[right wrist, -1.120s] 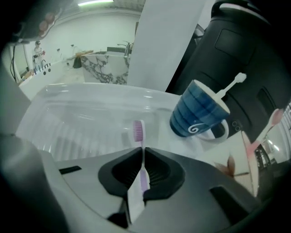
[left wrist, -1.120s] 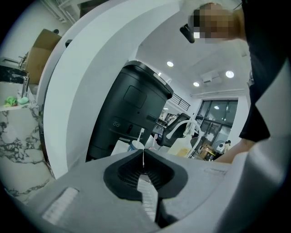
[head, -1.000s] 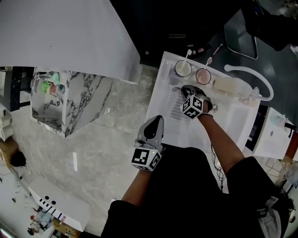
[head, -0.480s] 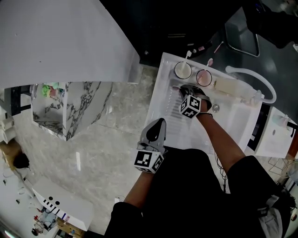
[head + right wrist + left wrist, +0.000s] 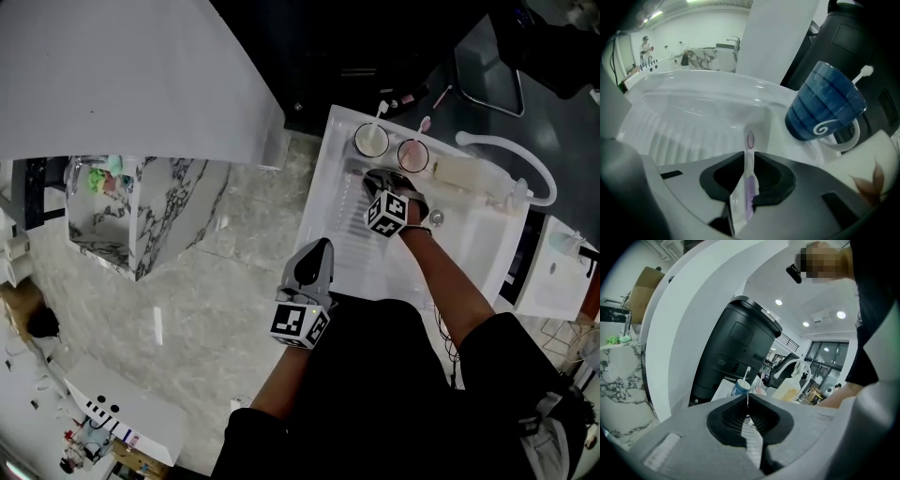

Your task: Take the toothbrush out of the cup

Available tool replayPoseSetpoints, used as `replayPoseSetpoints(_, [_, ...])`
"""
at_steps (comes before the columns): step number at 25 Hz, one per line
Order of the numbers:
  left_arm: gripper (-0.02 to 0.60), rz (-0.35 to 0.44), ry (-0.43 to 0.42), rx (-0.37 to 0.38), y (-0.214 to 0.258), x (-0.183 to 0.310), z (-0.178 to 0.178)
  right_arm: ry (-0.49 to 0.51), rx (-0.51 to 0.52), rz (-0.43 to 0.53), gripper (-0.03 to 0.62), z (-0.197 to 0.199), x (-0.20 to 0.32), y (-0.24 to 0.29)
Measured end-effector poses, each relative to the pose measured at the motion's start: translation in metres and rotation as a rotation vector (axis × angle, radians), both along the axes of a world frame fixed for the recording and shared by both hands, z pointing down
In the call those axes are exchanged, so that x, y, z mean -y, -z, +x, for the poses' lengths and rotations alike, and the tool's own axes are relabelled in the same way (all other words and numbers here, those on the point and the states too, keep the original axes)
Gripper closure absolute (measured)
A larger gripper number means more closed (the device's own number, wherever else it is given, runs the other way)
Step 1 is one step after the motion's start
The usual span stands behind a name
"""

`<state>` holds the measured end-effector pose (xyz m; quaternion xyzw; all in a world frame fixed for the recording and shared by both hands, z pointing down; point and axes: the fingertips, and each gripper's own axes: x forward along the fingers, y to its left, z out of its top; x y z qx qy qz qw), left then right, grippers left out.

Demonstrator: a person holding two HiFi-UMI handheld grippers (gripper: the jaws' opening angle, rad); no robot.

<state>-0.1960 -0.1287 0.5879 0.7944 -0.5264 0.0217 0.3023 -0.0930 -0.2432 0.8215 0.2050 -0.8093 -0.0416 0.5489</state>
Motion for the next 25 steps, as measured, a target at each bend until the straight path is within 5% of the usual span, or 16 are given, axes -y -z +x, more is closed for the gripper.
replayPoseSetpoints(11, [0.56, 0.057, -0.019, -0.002, 0.024, -0.031, 0.001, -0.209, 0.124, -0.044, 0.546, 0.016, -0.02, 0.038])
replayPoseSetpoints(17, [0.56, 0.117, -0.044, 0.003, 0.047, -0.06, 0.001, -0.404, 0.291, -0.068, 0.546, 0.029, -0.048, 0.085])
replayPoseSetpoints(25, [0.56, 0.178, -0.025, -0.037, 0.072, -0.104, -0.012, -0.507, 0.444, -0.038, 0.546, 0.031, -0.108, 0.167])
